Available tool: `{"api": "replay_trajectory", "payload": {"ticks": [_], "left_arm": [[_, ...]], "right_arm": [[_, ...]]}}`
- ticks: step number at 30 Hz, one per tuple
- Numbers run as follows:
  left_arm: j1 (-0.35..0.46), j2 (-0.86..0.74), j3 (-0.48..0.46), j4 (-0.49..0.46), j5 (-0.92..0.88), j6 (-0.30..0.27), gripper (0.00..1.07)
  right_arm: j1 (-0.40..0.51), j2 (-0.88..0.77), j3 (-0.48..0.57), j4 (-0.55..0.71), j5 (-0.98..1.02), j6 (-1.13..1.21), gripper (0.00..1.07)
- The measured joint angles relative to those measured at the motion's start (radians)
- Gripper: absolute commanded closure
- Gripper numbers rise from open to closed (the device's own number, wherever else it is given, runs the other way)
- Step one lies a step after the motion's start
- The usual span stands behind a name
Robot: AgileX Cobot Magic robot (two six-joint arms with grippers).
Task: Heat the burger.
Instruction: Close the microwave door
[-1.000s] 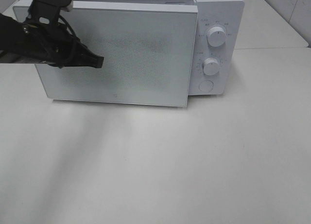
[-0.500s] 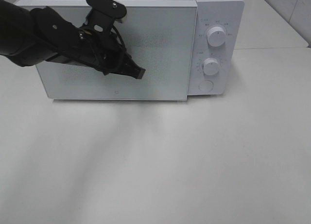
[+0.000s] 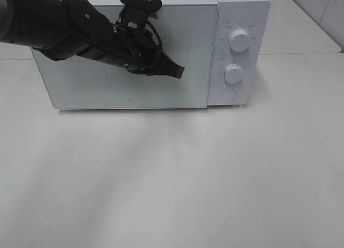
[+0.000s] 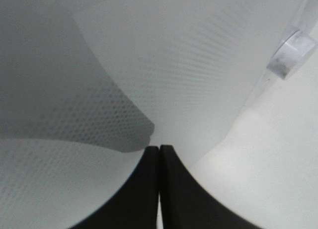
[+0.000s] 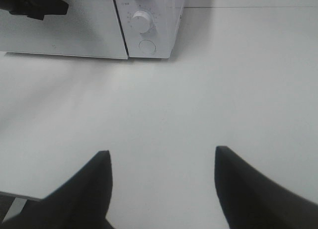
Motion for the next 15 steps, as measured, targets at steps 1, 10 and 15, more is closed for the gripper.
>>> {"api": "replay_trajectory", "payload": {"ticks": [1,10,15], "left_arm": [[-0.004,0.004,-0.007,-0.004,0.001,-0.005,1.06],[-0.035,0.057,-0.100,-0.033,0.005,-0.029,1.06],[-0.039,0.058,-0.121,-0.012,0.063,-0.022,1.06]], "right_arm": [[0.000,0.000,0.000,0.000,0.000,0.000,0.50],[0.000,0.000,0.000,0.000,0.000,0.000,0.50],[0.000,0.000,0.000,0.000,0.000,0.000,0.50]]}}
